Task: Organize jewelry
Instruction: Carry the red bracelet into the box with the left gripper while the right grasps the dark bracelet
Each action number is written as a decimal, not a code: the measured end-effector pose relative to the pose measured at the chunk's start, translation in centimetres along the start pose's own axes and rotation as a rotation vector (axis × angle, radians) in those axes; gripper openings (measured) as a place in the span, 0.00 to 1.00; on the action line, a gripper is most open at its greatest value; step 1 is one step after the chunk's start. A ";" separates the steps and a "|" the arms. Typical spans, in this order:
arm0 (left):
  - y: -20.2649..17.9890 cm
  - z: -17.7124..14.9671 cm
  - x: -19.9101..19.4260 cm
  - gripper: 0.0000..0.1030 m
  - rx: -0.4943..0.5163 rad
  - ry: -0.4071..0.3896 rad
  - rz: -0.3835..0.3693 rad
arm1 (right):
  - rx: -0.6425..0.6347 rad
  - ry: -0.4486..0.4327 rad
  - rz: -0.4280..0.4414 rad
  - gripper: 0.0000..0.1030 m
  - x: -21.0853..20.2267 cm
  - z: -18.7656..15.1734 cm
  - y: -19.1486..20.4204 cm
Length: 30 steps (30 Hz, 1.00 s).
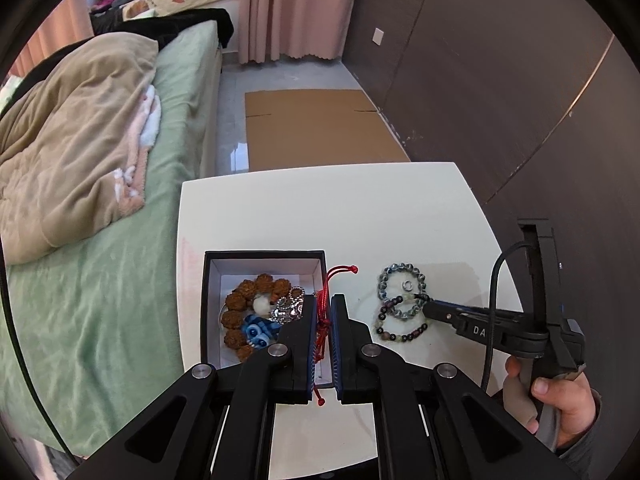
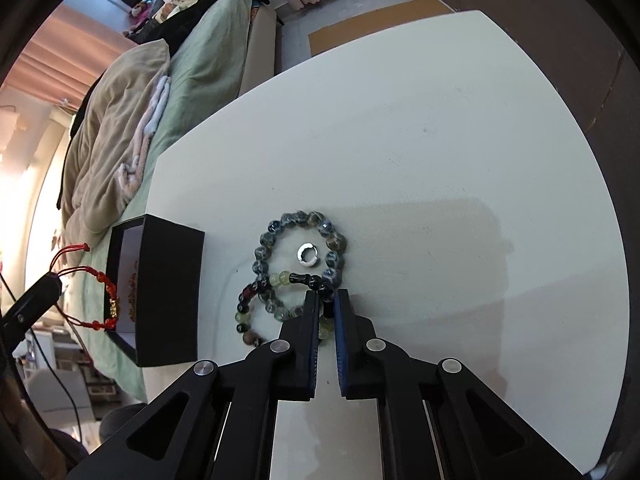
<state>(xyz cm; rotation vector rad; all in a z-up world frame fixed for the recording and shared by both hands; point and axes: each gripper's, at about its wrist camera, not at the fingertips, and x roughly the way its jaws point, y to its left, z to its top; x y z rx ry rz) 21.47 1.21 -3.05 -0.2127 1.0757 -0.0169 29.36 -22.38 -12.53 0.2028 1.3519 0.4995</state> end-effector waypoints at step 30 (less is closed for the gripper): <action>2.6 0.6 1.2 0.07 -0.088 0.019 -0.029 | -0.040 -0.217 0.373 0.08 -6.9 0.3 4.6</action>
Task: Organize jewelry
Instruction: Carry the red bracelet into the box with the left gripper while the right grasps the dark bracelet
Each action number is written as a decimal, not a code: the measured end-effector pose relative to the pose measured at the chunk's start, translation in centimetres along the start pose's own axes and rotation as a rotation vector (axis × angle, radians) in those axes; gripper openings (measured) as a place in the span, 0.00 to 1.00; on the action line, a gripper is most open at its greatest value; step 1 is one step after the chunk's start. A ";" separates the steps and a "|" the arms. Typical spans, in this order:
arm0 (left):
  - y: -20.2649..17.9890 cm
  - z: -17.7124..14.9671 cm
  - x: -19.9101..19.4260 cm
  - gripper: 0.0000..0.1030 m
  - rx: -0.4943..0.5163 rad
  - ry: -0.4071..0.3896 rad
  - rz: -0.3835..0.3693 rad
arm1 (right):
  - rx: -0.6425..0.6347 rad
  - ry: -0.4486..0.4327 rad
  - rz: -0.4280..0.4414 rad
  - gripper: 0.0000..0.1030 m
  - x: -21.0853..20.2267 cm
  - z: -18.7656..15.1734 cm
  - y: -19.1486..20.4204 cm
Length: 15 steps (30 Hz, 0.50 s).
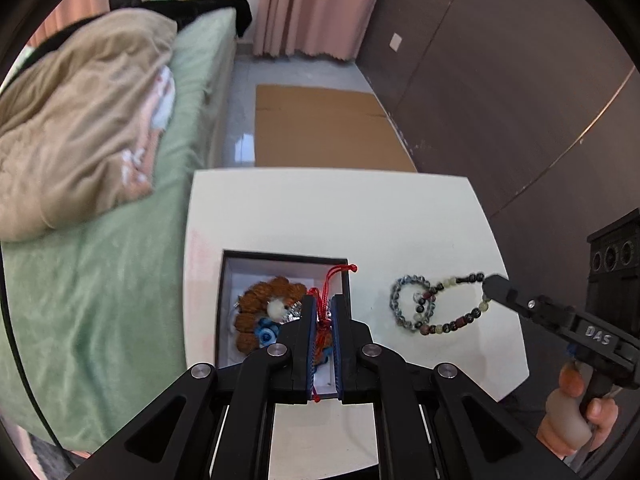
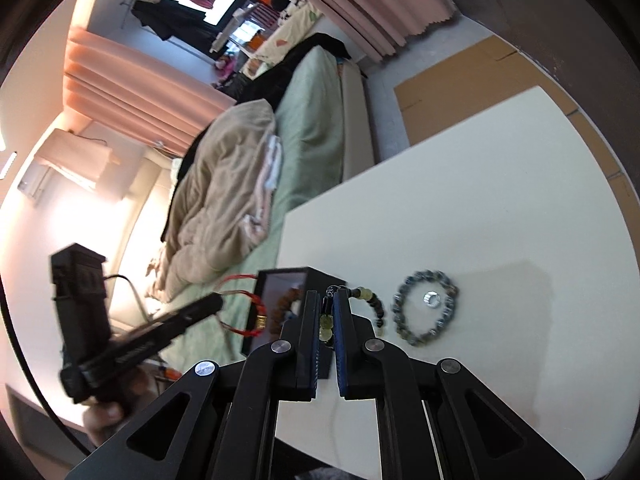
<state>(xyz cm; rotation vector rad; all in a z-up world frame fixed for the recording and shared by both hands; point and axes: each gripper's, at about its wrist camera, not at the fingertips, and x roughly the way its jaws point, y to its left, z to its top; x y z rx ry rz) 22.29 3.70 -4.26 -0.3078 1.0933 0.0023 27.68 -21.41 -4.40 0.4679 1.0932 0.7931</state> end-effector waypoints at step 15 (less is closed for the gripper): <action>4.2 0.6 -2.4 0.55 -0.058 -0.044 0.085 | -0.062 0.039 0.153 0.08 4.3 0.3 5.2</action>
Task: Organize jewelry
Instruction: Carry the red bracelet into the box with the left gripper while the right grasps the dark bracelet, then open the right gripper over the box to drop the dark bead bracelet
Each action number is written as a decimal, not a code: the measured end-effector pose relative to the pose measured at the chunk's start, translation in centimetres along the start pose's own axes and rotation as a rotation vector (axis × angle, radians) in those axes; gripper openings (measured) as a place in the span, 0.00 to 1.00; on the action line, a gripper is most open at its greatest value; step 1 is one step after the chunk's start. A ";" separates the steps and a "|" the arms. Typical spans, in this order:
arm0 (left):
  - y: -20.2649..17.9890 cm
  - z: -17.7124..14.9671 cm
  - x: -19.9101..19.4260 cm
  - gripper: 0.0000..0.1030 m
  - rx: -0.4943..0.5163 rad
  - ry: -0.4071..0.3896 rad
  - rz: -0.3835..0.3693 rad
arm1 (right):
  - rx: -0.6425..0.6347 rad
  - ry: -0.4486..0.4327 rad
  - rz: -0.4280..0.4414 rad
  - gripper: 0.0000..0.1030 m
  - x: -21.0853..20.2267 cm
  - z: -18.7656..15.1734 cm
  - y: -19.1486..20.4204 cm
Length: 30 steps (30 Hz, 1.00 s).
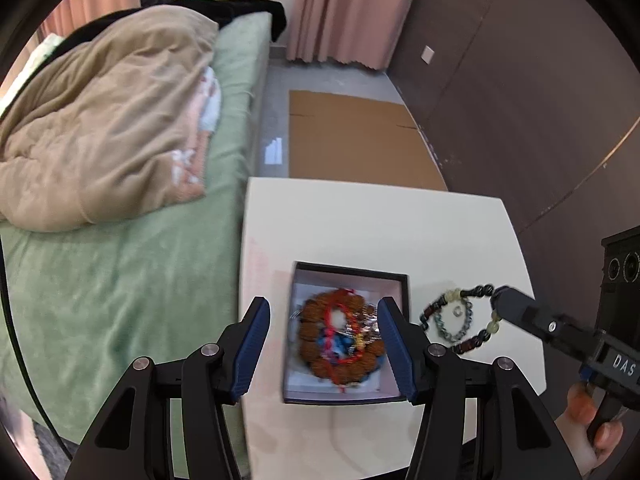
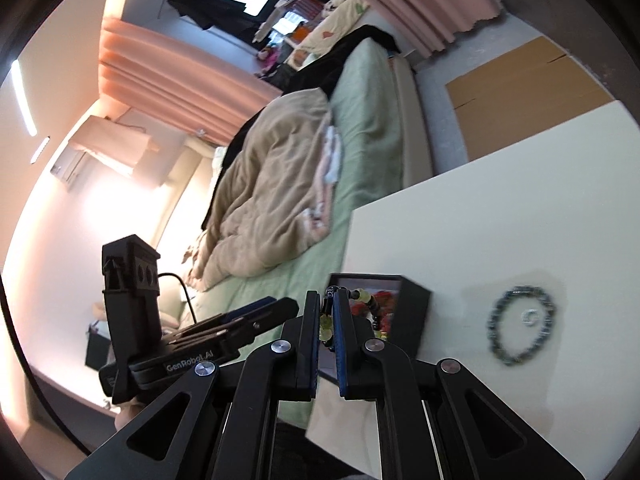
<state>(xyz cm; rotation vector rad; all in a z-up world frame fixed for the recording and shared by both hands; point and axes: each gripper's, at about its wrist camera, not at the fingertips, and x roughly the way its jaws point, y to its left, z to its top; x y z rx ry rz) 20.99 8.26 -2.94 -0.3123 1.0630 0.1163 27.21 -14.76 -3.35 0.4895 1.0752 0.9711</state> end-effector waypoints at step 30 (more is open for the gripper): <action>-4.4 -0.9 -2.4 0.55 0.072 -0.074 -0.008 | 0.016 -0.004 -0.326 0.73 -4.1 -0.7 -3.8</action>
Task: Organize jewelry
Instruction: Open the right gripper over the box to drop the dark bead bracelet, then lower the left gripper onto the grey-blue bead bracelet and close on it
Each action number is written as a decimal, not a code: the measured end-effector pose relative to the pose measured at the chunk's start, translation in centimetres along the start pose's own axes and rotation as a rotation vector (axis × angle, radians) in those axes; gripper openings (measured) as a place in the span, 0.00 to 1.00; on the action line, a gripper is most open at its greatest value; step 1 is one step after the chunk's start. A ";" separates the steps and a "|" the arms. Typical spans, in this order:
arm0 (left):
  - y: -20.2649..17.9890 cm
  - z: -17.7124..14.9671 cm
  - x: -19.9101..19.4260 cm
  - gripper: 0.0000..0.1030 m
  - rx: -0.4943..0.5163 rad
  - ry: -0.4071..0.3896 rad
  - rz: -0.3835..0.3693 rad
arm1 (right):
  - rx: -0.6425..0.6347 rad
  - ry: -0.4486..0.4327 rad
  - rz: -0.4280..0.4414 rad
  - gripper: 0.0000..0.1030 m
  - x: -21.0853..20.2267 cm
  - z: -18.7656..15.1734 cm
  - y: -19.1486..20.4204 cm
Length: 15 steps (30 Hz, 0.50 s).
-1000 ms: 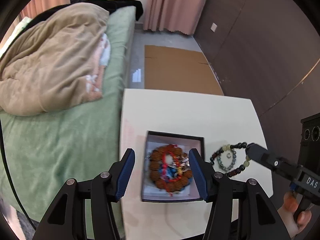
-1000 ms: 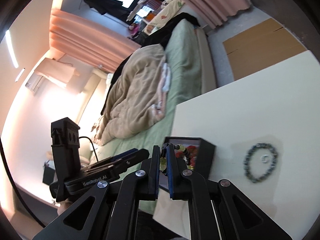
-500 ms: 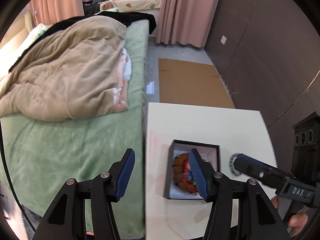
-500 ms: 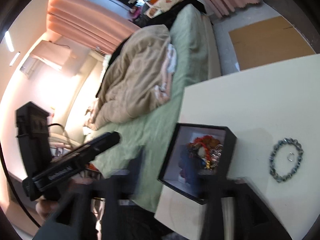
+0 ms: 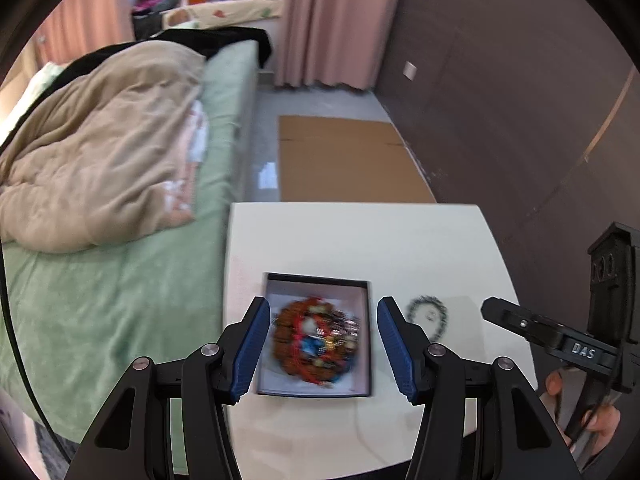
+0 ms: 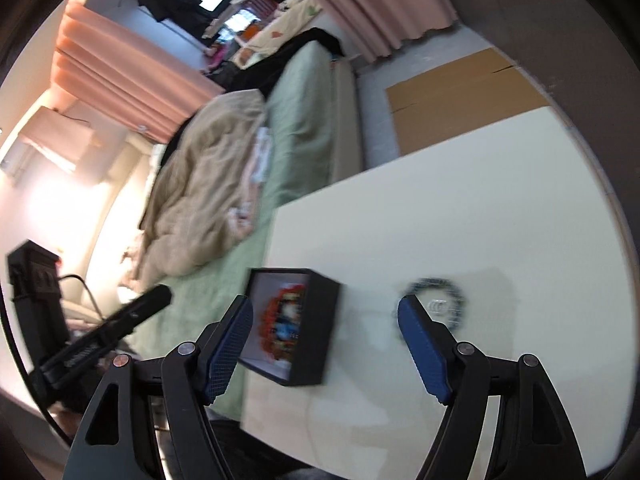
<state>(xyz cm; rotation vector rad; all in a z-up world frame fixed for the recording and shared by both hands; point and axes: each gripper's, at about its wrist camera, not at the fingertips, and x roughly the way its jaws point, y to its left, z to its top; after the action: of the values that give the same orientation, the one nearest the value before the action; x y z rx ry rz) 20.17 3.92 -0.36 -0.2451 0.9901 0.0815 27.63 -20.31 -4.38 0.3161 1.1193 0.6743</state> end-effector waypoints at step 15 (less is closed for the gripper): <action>-8.0 -0.6 5.0 0.74 0.131 0.110 -0.055 | 0.137 0.013 -0.114 0.73 -3.7 -1.3 -7.6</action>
<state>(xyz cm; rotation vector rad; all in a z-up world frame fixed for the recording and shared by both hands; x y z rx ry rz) 23.89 -4.18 -3.51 -0.1579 1.0930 -0.0474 28.03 -28.63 -6.46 0.3628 1.1897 0.5009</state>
